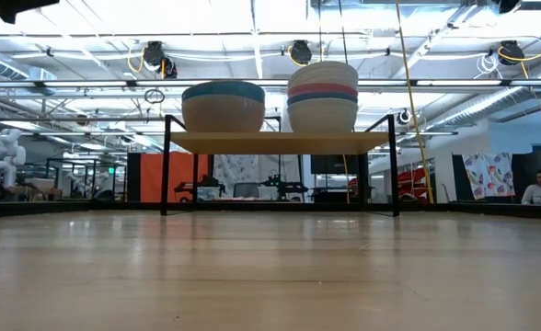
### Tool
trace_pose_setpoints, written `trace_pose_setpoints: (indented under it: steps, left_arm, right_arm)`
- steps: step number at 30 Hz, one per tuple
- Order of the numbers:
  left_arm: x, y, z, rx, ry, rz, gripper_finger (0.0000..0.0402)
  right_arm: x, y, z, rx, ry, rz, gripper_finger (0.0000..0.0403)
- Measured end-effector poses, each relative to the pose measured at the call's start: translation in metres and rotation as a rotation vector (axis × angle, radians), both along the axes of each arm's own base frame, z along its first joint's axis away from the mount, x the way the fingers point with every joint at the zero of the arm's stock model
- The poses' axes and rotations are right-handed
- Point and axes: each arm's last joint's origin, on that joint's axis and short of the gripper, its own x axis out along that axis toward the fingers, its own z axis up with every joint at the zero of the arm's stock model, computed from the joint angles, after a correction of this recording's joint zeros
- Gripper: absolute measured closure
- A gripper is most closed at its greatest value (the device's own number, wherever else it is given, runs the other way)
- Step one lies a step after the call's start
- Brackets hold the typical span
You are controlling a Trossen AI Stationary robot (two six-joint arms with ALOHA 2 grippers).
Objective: Place and stack bowls onto a shelf
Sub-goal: Return to Home Position
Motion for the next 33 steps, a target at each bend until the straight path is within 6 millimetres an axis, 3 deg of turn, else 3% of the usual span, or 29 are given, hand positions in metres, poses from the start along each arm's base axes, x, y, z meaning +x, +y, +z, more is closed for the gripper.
trace_pose_setpoints:
  steps: [5, 10, 33]
  left_arm:
    - [0.018, -0.004, -0.004, 0.05, -0.034, 0.004, 0.0254]
    - [0.033, -0.007, -0.02, 0.041, 0.022, 0.007, 0.0254]
    - [0.083, -0.017, -0.084, -0.171, 0.027, 0.104, 0.0254]
  right_arm:
    - [0.017, -0.008, -0.02, -0.007, -0.013, -0.005, 0.0331]
    - [0.03, -0.014, -0.042, -0.01, -0.02, -0.005, 0.0331]
    - [0.053, -0.025, -0.104, 0.102, -0.011, 0.011, 0.0331]
